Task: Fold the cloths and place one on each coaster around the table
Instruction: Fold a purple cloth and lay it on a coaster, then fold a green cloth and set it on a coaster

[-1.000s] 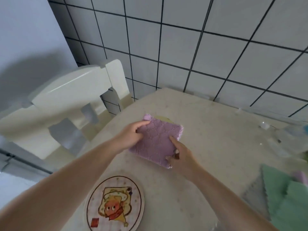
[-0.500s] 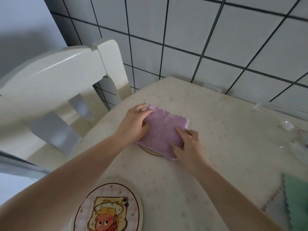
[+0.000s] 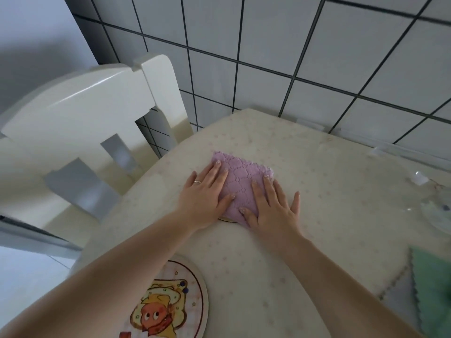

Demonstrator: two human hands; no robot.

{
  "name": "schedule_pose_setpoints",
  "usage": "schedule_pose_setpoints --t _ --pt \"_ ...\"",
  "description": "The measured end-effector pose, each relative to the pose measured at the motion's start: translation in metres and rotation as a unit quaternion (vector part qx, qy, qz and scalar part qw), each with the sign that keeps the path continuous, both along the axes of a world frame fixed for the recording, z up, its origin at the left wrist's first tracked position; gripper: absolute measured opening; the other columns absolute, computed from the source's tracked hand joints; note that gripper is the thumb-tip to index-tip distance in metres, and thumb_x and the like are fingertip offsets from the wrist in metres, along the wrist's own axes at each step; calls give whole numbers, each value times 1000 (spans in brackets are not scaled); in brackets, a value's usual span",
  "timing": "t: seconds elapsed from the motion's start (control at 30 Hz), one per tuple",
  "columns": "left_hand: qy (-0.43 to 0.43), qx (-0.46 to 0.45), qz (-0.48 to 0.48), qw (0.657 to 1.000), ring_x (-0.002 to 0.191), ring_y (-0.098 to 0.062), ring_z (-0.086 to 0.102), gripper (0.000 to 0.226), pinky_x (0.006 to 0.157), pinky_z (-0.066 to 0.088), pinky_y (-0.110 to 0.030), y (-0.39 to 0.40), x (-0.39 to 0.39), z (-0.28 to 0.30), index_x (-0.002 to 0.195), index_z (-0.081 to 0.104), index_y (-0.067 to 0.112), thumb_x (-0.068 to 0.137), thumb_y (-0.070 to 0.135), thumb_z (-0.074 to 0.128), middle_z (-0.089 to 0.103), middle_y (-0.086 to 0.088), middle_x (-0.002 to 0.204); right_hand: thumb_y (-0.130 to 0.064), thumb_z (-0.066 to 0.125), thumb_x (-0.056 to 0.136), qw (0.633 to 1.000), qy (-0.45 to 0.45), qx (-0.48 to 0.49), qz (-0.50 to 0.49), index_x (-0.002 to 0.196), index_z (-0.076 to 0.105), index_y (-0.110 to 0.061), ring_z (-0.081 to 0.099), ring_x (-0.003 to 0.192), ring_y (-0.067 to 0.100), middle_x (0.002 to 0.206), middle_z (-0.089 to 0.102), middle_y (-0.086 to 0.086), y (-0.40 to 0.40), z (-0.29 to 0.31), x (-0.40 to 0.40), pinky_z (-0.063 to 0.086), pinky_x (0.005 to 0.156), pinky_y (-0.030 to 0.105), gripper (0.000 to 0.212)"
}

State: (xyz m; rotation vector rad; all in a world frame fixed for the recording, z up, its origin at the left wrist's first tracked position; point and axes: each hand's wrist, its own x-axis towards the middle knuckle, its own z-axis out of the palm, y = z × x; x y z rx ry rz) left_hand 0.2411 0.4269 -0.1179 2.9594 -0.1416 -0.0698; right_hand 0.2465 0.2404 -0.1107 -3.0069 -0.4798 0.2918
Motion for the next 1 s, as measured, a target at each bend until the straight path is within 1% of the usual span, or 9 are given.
schedule_pose_setpoints --t 0.1,0.17,0.23,0.37,0.47,0.53,0.73,0.87,1.0 --pt "77 2 18 997 143 -15 6 69 115 12 -45 -2 2 20 147 16 23 89 60 26 7 1 157 -67 11 83 999 18 -28 14 148 4 -30 -5 144 19 158 -1 -1 -1 22 -2 -8 109 61 75" --pt "64 -65 45 995 134 -19 33 53 110 26 -42 -4 -14 37 136 40 22 90 48 42 35 1 147 -59 26 89 1000 7 -7 17 146 11 -31 -5 144 18 157 9 -1 -8 42 -12 -8 109 61 65" --pt "32 -171 80 981 113 -16 54 34 95 41 -34 -8 -47 56 119 58 22 92 40 45 58 5 121 -56 29 91 999 -12 26 20 145 17 -34 -2 144 15 154 17 -5 -19 61 -31 -7 110 59 59" --pt "70 -288 129 946 95 -7 57 23 85 43 -25 -39 -112 85 109 63 27 91 31 51 62 11 102 -56 33 92 997 -15 72 26 137 37 -33 7 143 11 148 31 -9 -48 94 -78 -6 112 55 51" --pt "64 -387 116 913 81 -5 59 11 77 44 -22 -76 -148 100 94 65 30 86 27 58 65 13 84 -55 39 91 993 -22 118 17 131 46 -34 12 142 8 144 38 -13 -76 115 -114 -8 112 51 46" --pt "63 -430 103 895 72 3 59 14 71 43 -14 -101 -169 108 90 63 31 88 18 60 64 14 77 -52 43 91 988 -28 154 7 128 50 -33 16 141 7 141 41 -14 -100 124 -140 -8 113 49 42" --pt "64 -432 36 899 69 4 57 19 64 40 -6 -189 -225 126 90 62 28 88 10 59 64 12 77 -51 44 89 976 -41 212 -17 121 56 -33 31 133 7 131 48 -15 -194 129 -230 4 116 49 39" --pt "91 -454 5 886 79 0 60 14 76 46 -22 -257 -258 119 90 61 38 85 25 62 68 12 88 -61 32 81 975 -37 212 -49 114 61 -34 39 129 10 127 53 -14 -268 114 -285 20 112 52 52" --pt "93 -377 -23 921 92 7 59 16 86 46 -20 -325 -285 106 103 66 30 89 25 58 64 20 99 -67 17 73 981 4 176 -87 124 54 -36 28 135 9 141 41 -13 -344 103 -331 14 115 39 71"
